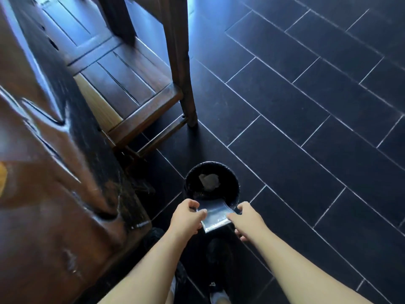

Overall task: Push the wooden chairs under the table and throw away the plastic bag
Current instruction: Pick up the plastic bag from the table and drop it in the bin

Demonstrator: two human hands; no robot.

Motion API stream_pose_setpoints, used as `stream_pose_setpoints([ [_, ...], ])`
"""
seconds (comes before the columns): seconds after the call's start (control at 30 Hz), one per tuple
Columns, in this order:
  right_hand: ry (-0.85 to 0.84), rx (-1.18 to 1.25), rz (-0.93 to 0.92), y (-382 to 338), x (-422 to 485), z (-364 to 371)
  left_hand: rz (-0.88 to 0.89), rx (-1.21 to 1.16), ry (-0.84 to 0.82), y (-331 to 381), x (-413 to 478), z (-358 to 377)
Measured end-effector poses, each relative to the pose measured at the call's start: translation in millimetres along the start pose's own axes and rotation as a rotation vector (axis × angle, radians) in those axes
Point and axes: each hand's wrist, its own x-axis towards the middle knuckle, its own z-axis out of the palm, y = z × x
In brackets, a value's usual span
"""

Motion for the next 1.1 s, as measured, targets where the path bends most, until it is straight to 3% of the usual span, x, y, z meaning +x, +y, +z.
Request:
stream_pose_setpoints([
  [0.53, 0.106, -0.497, -0.452, -102.5, -228.5, -88.5, 0.297, 0.296, 0.188, 124.1, -222.7, -93.5],
  [0.83, 0.142, -0.641, -0.658, -134.4, -309.3, -98.9, 0.368, 0.481, 0.269, 104.8, -306.4, -137.9],
  [1.1, 0.098, -0.774, -0.791, -173.0, -338.0, -52.4, 0.338, 0.466, 0.405, 75.1, -331.8, -197.7],
])
